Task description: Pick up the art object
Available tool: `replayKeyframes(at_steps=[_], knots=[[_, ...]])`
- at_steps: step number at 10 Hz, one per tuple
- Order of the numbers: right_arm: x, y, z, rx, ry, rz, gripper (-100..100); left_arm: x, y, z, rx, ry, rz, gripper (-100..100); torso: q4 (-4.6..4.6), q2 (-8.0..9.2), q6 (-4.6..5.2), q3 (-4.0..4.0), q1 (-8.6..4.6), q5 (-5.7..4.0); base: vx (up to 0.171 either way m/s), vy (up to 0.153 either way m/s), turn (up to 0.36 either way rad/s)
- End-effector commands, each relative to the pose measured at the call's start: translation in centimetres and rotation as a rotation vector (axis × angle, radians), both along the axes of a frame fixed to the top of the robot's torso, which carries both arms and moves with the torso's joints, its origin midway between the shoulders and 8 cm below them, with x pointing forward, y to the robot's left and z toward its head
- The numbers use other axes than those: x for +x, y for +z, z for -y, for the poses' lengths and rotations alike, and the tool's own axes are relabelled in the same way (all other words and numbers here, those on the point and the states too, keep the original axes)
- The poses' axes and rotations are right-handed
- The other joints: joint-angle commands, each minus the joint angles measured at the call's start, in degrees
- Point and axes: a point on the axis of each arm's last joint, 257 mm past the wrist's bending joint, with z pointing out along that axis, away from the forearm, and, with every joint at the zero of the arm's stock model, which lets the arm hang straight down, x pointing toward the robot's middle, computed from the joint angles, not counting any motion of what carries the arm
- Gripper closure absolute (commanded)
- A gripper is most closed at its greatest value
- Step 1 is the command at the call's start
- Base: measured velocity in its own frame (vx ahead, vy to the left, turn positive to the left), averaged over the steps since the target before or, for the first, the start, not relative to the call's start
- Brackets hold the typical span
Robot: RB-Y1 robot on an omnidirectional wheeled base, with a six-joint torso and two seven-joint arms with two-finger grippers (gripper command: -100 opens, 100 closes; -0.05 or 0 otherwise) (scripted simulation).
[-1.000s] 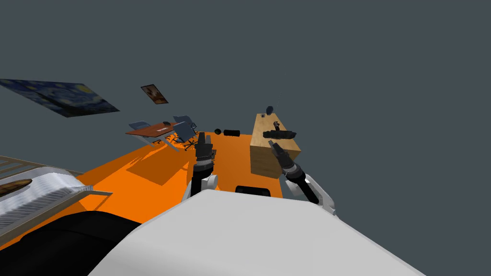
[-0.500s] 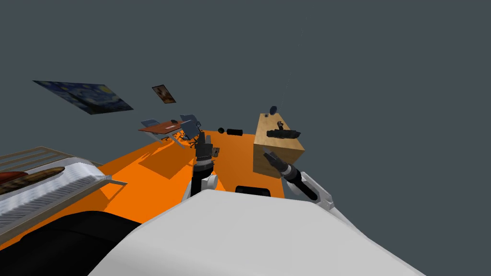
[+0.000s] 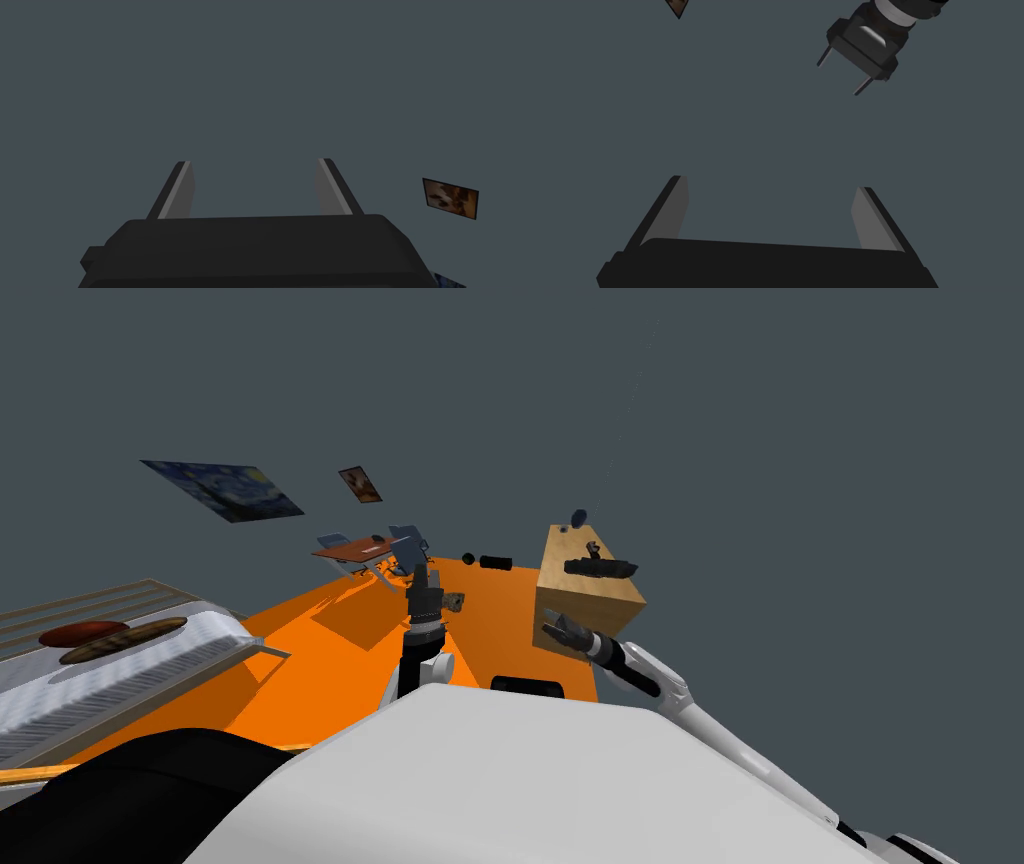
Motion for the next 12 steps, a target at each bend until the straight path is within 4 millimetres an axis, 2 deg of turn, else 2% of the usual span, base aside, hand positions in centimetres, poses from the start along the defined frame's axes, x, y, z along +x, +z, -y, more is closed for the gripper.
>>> replayKeyframes(at_steps=[1,2,3,4,5,6,7,9,10,12], knots=[[-1.1,-3.1,0.0,-0.105,0.056,0.006,-100,0.0,0.0,0.0,0.000,0.000,0.000,0,0.00,0.00,0.00,0.00,0.00,0.00,-0.030,0.047,0.131],[-0.9,-4.0,0.6,-0.126,0.046,-0.009,-100,0.0,0.0,0.0,0.000,0.000,0.000,0,0.00,0.00,-0.03,0.00,0.03,0.00,-0.021,0.033,0.078],[-1.6,-6.2,0.9,-0.211,0.098,0.003,-100,0.0,0.0,0.0,0.000,0.000,0.000,0,0.00,-0.01,0.01,-0.01,-0.02,-0.01,-0.015,0.036,0.143],[-1.4,-7.1,1.5,-0.231,0.089,-0.011,-100,0.0,0.0,0.0,0.000,0.000,0.000,0,-0.01,-0.03,-0.02,-0.02,-0.01,-0.01,-0.009,0.027,0.068],[-2.3,-8.9,1.9,-0.313,0.146,0.012,-100,0.0,0.0,0.0,0.000,0.000,0.000,0,-0.01,-0.05,0.01,-0.03,-0.05,-0.01,-0.004,0.034,0.157],[-1.8,-10.2,3.0,-0.338,0.128,-0.015,-100,0.0,0.0,0.0,0.000,0.000,0.000,0,-0.02,-0.09,-0.03,-0.05,-0.03,-0.01,0.000,0.026,0.078],[-2.5,-12.0,3.9,-0.421,0.181,0.003,-100,0.0,0.0,0.0,0.000,0.000,0.000,0,-0.02,-0.09,0.01,-0.05,-0.05,-0.01,0.007,0.031,0.136],[-2.2,-13.0,5.1,-0.447,0.164,-0.021,-100,0.0,0.0,0.0,0.000,0.000,0.000,0,-0.02,-0.12,0.01,-0.07,-0.06,-0.01,0.006,0.019,0.040],[-2.7,-14.7,6.8,-0.541,0.213,-0.005,-100,0.0,0.0,0.0,0.000,0.000,0.000,0,-0.02,-0.11,0.03,-0.06,-0.10,-0.02,0.017,0.024,0.138],[-2.4,-15.6,7.7,-0.556,0.196,-0.028,-100,0.0,0.0,0.0,0.000,0.000,0.000,0,-0.03,-0.16,0.02,-0.09,-0.08,-0.02,0.015,0.013,0.041]])
